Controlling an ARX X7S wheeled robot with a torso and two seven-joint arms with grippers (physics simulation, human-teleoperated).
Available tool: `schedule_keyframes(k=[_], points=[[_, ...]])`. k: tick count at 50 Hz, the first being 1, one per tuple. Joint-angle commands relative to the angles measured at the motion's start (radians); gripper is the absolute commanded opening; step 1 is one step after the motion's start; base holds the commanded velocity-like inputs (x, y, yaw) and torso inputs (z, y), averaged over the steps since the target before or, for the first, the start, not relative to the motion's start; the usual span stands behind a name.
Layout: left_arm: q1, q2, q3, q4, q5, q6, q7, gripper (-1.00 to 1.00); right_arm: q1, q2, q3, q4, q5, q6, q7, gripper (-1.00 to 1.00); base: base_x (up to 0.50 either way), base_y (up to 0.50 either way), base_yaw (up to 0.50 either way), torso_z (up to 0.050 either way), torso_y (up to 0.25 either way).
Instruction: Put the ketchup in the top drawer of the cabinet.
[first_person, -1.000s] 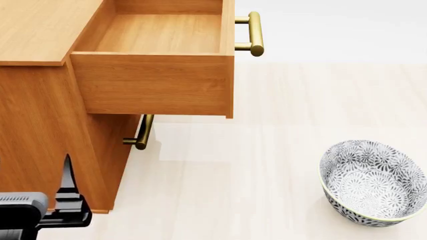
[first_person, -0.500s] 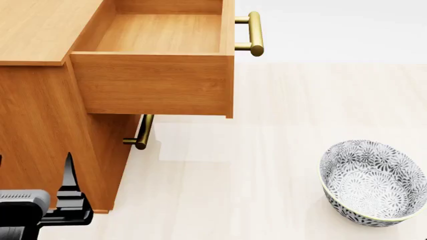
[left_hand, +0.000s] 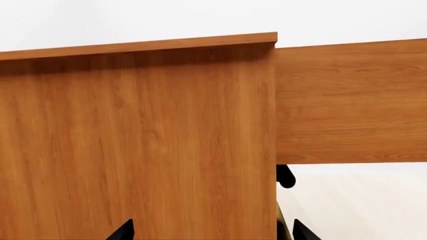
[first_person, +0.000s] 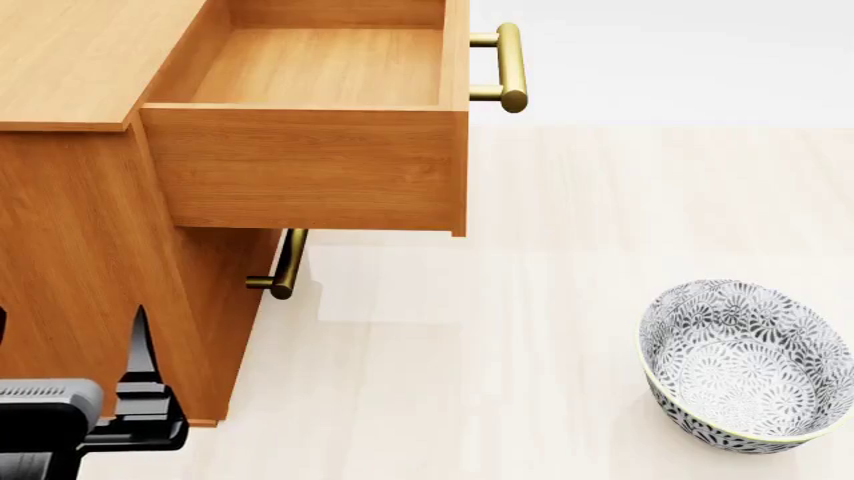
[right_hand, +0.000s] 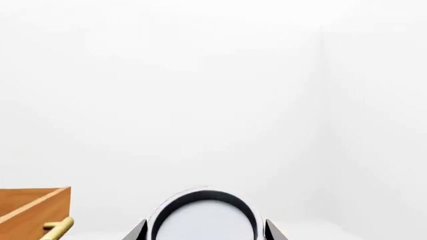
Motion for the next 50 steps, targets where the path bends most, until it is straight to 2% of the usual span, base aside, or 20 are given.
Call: schedule_keyframes(k=[1,25,36,50], points=[[-0.003,0.000,0.004,-0.005,-0.001,0.002,-0.004,1.00,0.236,0.082,-0.146,0.010,0.046,0.066,0.064,-1.00,0.00,0.00,0.00,0.000,0.000],[-0.007,-0.003,0.011,-0.012,-0.006,0.006,-0.009,1.00,0.711,0.078,-0.433,0.132,0.075,0.132,0.084,-1.00,0.00,0.00,0.00,0.000,0.000],[-0.009,-0.007,0.017,-0.004,-0.007,-0.004,-0.014,1.00,0.930,0.029,-0.564,0.203,0.050,0.171,0.076,-1.00,0.00,0.00,0.00,0.000,0.000],[-0.010,-0.011,0.016,-0.004,-0.012,-0.003,-0.018,1.00,1.095,-0.036,-0.674,0.295,-0.010,0.178,0.043,-1.00,0.00,0.00,0.00,0.000,0.000]])
